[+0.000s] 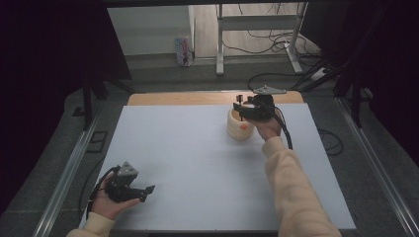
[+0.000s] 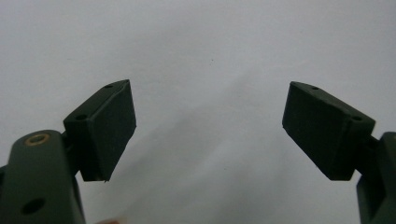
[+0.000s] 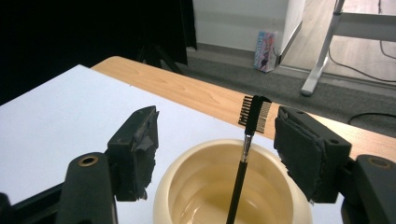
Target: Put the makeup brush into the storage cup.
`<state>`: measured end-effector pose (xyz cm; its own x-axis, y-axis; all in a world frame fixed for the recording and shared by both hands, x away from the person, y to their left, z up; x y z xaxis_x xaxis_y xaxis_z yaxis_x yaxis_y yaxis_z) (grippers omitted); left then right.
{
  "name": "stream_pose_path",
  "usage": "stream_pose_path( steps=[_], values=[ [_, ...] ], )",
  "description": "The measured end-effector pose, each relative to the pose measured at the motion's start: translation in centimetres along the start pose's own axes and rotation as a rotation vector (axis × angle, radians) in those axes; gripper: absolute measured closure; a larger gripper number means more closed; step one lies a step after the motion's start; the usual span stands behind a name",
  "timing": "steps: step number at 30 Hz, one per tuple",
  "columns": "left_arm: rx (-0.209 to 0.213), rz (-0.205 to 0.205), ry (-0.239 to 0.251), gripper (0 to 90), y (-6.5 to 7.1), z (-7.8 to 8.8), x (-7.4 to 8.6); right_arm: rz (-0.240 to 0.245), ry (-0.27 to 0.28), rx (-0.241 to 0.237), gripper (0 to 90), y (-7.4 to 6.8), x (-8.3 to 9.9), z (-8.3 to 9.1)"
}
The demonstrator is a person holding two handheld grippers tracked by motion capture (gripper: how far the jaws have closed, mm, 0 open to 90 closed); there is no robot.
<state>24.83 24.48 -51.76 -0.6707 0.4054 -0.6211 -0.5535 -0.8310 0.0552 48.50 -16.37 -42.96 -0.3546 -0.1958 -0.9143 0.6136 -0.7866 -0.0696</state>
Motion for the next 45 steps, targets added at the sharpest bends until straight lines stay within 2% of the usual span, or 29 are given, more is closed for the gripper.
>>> stream_pose_path(
  steps=[10,16,26,31,37,45],
  values=[
    [-0.002,0.003,0.000,17.8,0.0,0.1,0.1,0.010,-0.046,-0.035,29.0,0.3,-0.2,0.9],
    [-0.002,0.003,0.002,17.8,0.0,0.1,0.0,0.023,-0.065,-0.061,28.3,-0.1,-0.3,1.4],
    [-0.003,-0.001,0.003,17.6,0.0,0.0,-0.1,0.071,-0.108,-0.104,27.0,-1.0,-0.6,3.7],
    [-0.006,0.001,0.002,17.4,0.0,0.0,-0.1,0.073,-0.126,-0.118,26.7,-1.3,-0.2,4.9],
    [-0.008,0.000,0.003,17.4,0.1,0.0,-0.1,0.097,-0.153,-0.137,26.0,-1.8,0.8,6.4],
    [-0.010,0.001,0.002,17.4,0.2,0.1,-0.1,0.103,-0.176,-0.143,23.9,-1.9,2.3,9.1]
  ],
)
Point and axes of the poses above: each handheld gripper's, and its own axes: z roughly backward along the jaws, x roughly out of its underside, y roughly to its right, the point moved 1 cm from there along -z, roughly forward along the jaws, and after that the axes turned 2 degrees about y, right-handed, at the moved point
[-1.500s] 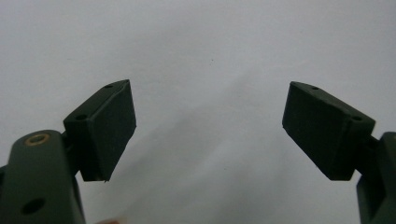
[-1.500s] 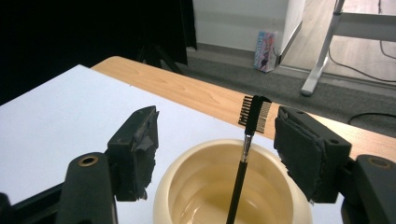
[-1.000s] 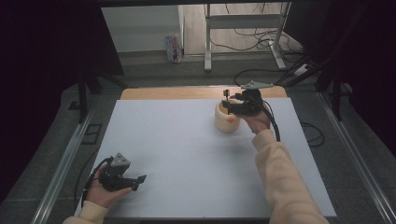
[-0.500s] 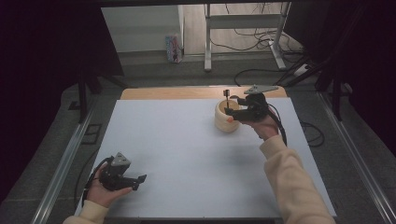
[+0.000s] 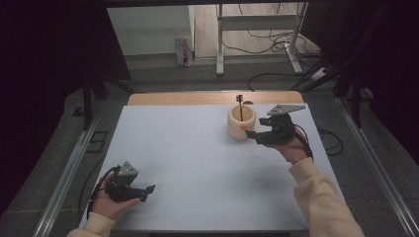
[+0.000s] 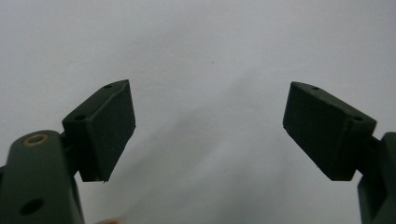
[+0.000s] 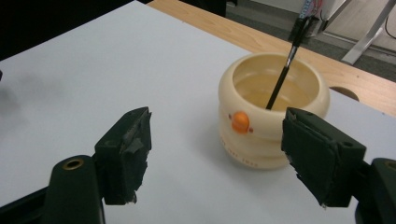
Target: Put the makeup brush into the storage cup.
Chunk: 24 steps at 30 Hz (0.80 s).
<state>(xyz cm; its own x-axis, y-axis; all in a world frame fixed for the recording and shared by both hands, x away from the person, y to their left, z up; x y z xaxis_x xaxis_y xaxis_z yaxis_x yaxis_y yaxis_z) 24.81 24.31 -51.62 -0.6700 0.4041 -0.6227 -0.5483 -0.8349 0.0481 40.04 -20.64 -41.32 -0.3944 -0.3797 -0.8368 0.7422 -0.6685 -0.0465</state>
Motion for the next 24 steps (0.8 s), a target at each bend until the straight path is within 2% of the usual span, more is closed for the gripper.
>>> stream_pose_path(
  steps=[5,13,24],
  values=[
    [-0.002,-0.001,-0.002,17.4,0.0,0.0,0.0,0.003,-0.018,0.003,22.2,-0.6,1.5,1.5],
    [-0.004,0.003,0.001,17.4,0.1,-0.1,0.0,-0.011,-0.047,0.016,21.8,-1.0,5.1,4.0],
    [-0.005,0.001,0.001,17.4,0.1,-0.1,-0.1,-0.071,-0.110,0.028,21.4,-1.0,10.7,6.1]
  ],
)
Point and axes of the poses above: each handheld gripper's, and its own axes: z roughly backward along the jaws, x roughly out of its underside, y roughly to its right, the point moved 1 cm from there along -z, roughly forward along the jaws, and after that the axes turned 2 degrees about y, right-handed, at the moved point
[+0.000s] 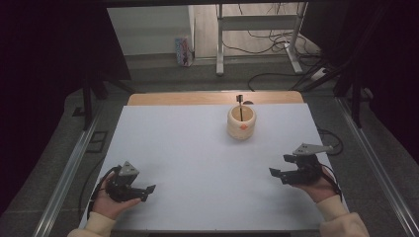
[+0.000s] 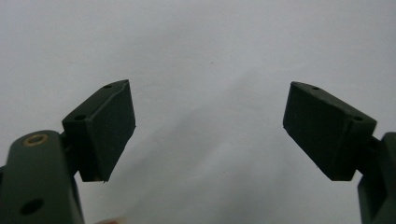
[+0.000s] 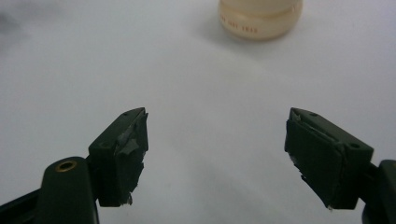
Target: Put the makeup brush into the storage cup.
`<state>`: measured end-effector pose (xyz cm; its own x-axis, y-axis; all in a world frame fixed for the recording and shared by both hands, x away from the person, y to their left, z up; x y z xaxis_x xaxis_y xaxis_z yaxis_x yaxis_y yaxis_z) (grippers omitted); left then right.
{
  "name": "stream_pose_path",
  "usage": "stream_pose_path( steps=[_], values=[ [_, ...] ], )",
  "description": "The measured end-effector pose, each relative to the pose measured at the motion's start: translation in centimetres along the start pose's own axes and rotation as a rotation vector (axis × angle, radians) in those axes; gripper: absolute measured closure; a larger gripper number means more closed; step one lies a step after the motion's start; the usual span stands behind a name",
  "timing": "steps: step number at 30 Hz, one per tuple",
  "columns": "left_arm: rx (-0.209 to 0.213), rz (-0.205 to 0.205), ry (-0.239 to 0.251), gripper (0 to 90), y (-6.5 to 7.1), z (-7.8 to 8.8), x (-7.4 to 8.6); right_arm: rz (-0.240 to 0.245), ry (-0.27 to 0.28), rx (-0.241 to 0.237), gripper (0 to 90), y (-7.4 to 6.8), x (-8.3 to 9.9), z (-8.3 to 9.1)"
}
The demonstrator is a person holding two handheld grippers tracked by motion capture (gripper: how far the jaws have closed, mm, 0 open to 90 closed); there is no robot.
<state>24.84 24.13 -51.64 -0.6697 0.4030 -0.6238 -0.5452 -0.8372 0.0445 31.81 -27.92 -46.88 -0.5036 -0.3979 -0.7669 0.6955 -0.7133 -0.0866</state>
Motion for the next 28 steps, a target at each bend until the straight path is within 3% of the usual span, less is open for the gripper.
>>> stream_pose_path(
  steps=[10,28],
  values=[
    [-0.002,-0.002,0.002,17.4,0.0,0.1,0.0,0.039,-0.073,0.031,21.3,-1.7,2.7,0.3],
    [-0.007,0.001,0.004,17.4,-0.1,0.0,-0.1,0.044,-0.054,0.046,17.3,-1.9,3.0,0.5]
  ],
)
Point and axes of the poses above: each handheld gripper's, and its own axes: z roughly backward along the jaws, x roughly out of its underside, y roughly to its right, the point moved 1 cm from there along -z, roughly forward along the jaws, and after that the axes turned 2 degrees about y, right-handed, at the moved point
